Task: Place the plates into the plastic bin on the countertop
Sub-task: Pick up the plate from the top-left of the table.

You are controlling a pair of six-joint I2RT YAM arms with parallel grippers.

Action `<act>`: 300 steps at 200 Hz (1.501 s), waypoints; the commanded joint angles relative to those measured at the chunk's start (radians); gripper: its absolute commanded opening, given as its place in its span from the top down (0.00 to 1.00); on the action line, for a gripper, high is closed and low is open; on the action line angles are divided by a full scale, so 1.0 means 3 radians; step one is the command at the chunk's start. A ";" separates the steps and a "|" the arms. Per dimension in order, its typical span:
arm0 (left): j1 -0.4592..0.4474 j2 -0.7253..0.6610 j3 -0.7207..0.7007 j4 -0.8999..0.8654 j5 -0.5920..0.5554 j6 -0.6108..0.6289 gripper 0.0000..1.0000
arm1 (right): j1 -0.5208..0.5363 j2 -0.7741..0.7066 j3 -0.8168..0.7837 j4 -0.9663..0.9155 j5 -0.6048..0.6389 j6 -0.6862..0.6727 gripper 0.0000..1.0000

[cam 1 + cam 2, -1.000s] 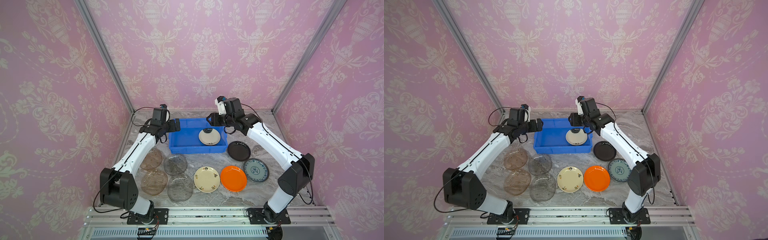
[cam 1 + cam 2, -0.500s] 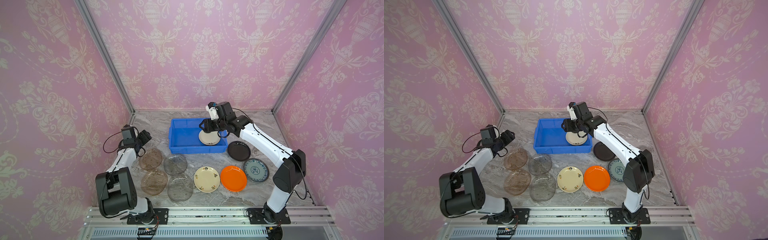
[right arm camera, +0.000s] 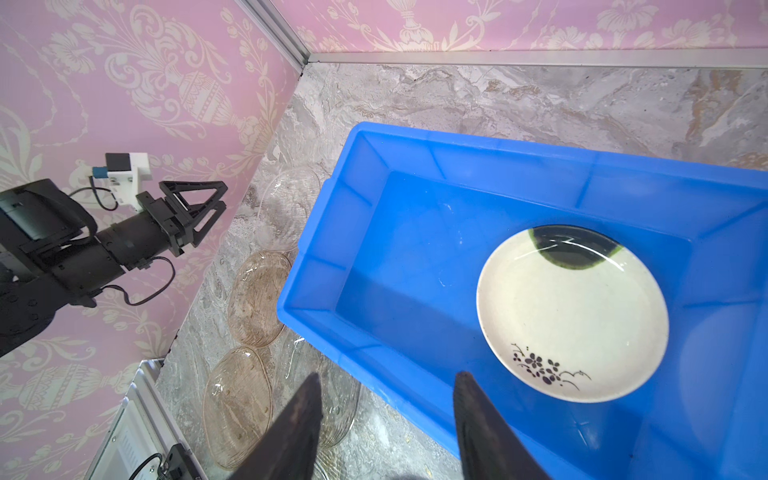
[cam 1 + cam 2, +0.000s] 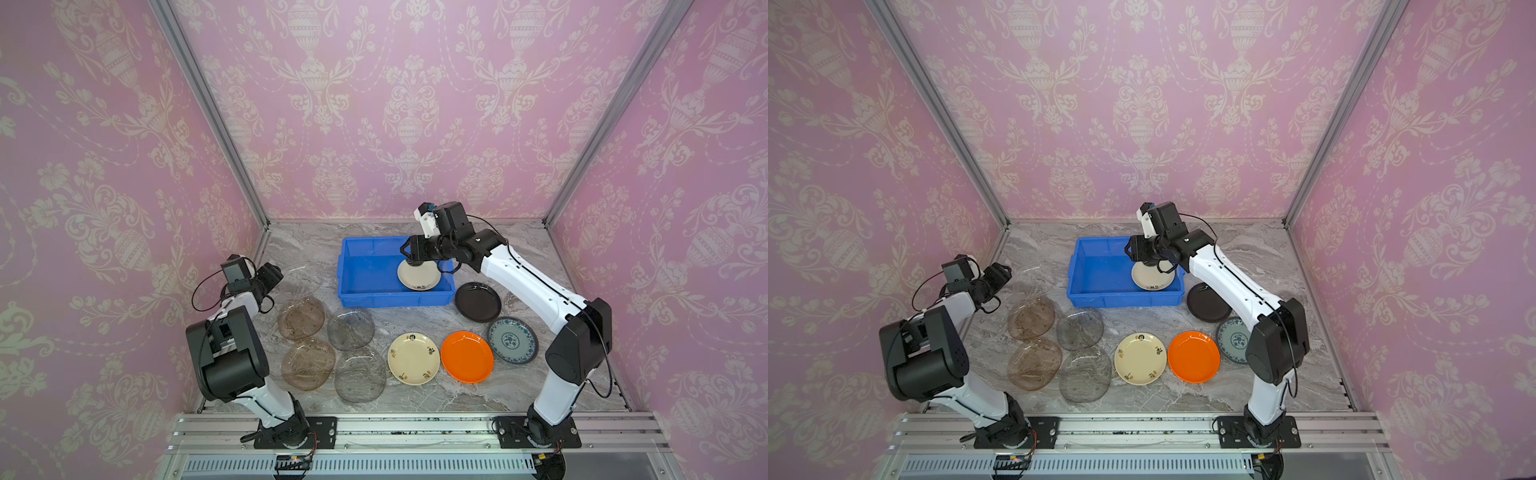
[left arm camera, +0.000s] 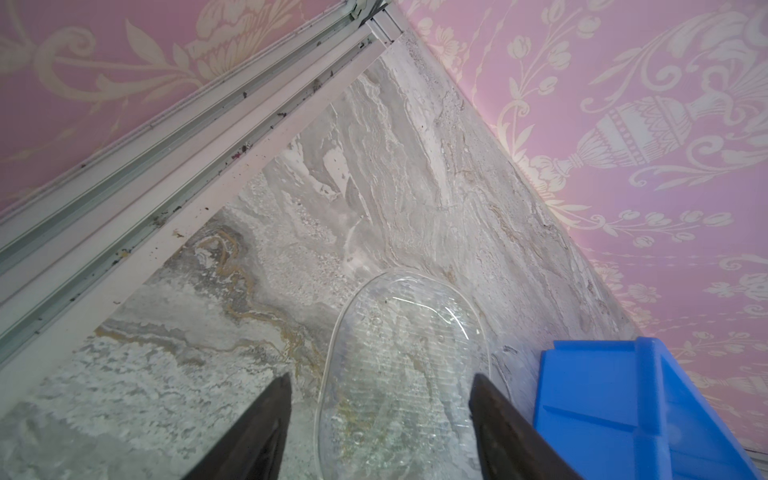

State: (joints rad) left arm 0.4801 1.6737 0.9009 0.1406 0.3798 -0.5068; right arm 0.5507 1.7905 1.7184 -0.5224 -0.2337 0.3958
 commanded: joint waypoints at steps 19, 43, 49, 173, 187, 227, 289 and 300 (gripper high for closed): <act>0.0097 0.0234 0.0010 0.0271 0.0303 0.0012 0.31 | -0.0050 0.0080 0.0099 -0.0020 -0.0100 0.0082 0.47; 0.0100 0.0370 0.0004 0.0368 0.0387 -0.0041 0.33 | -0.0076 0.0106 0.0090 -0.0008 -0.0123 0.0107 0.47; 0.0097 0.0414 0.0007 0.0396 0.0421 -0.0053 0.34 | -0.0082 0.0120 0.0095 -0.0005 -0.0128 0.0110 0.47; -0.0049 0.0665 0.0123 0.0070 0.0122 0.0174 0.55 | -0.0192 0.0257 0.0056 0.0084 -0.0225 0.0208 0.48; -0.0071 0.0686 0.0178 -0.0010 0.0072 0.0186 0.57 | -0.0199 0.0265 0.0036 0.0099 -0.0235 0.0226 0.48; -0.0140 0.0830 0.0402 -0.0339 0.0025 0.0268 0.73 | -0.0214 0.0239 -0.0022 0.0126 -0.0212 0.0227 0.48; -0.0150 0.0860 0.0448 -0.0378 -0.0013 0.0215 0.96 | -0.0227 0.0216 -0.0073 0.0159 -0.0192 0.0225 0.48; -0.0153 0.0877 0.0491 -0.0397 -0.0018 0.0190 1.00 | -0.0233 0.0228 -0.0064 0.0151 -0.0189 0.0224 0.48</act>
State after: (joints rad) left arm 0.4416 1.9129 1.0248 0.0799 0.4084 -0.4545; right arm 0.4862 1.8568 1.7084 -0.4850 -0.2893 0.4484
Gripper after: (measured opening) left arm 0.043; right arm 0.520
